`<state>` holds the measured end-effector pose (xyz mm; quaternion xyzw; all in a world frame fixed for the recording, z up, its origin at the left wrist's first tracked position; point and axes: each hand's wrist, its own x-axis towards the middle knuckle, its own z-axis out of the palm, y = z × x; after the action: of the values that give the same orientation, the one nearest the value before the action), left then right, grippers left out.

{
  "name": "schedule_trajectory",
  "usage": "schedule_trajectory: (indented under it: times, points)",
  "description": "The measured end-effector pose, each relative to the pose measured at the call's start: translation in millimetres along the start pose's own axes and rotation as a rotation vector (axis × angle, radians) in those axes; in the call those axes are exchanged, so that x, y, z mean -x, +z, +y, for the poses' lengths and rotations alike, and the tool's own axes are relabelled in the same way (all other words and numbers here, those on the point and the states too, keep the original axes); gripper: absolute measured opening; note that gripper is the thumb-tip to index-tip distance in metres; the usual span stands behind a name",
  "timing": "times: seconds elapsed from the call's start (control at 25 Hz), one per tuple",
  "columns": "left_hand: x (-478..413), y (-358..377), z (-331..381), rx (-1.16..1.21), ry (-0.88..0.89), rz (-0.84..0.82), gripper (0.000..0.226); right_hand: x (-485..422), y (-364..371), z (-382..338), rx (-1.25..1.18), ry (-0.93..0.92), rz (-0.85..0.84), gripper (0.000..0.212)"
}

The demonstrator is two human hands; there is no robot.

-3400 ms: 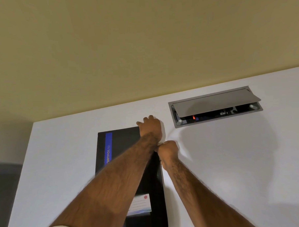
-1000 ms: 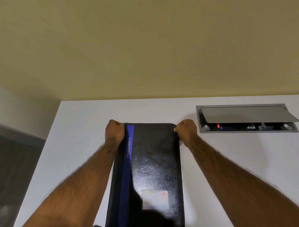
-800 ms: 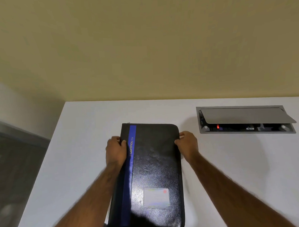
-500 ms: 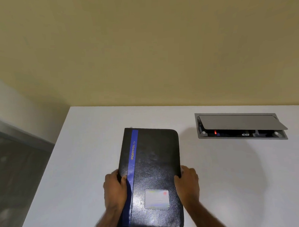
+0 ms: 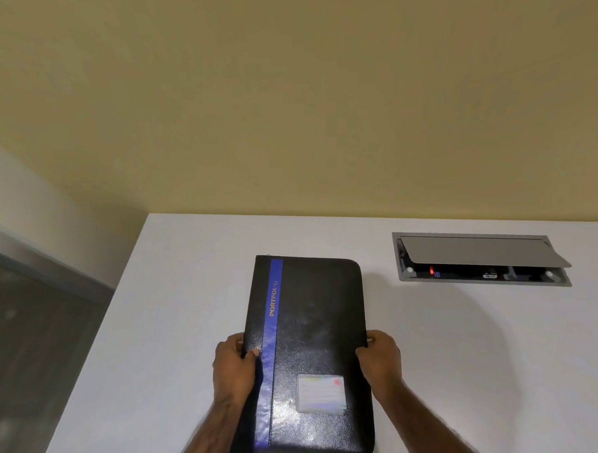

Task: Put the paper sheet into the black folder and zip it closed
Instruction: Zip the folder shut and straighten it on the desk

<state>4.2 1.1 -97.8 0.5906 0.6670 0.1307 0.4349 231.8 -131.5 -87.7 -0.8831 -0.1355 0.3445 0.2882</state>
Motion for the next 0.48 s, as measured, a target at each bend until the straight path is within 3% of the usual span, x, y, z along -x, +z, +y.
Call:
schedule_trajectory:
  times: [0.48]
  points:
    - [-47.9, 20.0, 81.6, 0.026, 0.105, 0.003, 0.026, -71.4, -29.1, -45.6, -0.065, -0.047, 0.109, 0.024]
